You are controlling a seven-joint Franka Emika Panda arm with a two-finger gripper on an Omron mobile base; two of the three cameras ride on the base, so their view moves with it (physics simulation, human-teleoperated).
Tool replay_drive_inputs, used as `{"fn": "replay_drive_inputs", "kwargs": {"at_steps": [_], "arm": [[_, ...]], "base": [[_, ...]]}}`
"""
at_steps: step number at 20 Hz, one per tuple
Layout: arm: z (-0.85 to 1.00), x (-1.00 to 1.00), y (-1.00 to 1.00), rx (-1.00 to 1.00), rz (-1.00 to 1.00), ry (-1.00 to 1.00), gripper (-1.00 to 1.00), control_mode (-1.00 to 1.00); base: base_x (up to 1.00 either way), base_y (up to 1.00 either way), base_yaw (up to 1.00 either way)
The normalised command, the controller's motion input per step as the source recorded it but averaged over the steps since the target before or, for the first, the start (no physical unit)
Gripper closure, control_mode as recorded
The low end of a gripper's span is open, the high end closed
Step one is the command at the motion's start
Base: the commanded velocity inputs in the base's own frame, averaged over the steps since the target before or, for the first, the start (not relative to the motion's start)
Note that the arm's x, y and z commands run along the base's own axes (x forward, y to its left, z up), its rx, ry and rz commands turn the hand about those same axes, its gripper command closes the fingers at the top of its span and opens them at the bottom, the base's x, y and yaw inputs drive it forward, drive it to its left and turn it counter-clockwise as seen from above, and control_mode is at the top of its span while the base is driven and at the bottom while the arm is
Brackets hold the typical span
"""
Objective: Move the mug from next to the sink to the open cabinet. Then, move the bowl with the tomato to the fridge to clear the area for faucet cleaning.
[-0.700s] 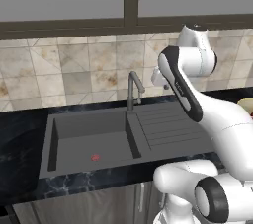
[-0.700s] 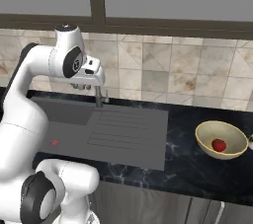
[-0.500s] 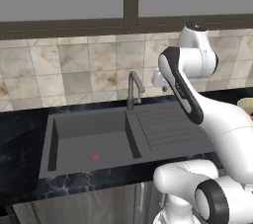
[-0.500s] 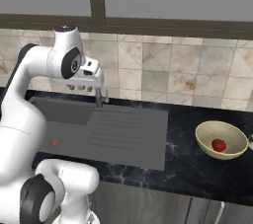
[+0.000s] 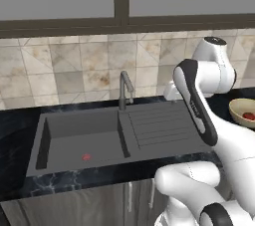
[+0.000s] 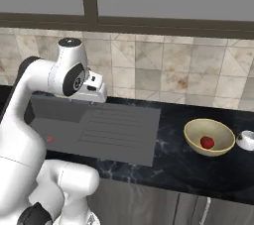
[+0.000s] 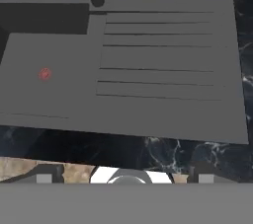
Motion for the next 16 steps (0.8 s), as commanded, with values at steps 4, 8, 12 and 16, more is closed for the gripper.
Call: {"fn": "replay_drive_inputs", "kwargs": {"at_steps": [4,8,12,16], "arm": [[0.0,0.0,0.0,0.0,0.0,0.0,-1.0,1.0],[0.0,0.0,0.0,0.0,0.0,0.0,-1.0,1.0],[0.0,0.0,0.0,0.0,0.0,0.0,-1.0,1.0],[0.0,0.0,0.0,0.0,0.0,0.0,-1.0,1.0]], "base": [[-0.34,-1.0,0.17],[-0.17,-1.0,0.1],[-0.17,-1.0,0.01],[-0.2,-1.0,0.0]]}}
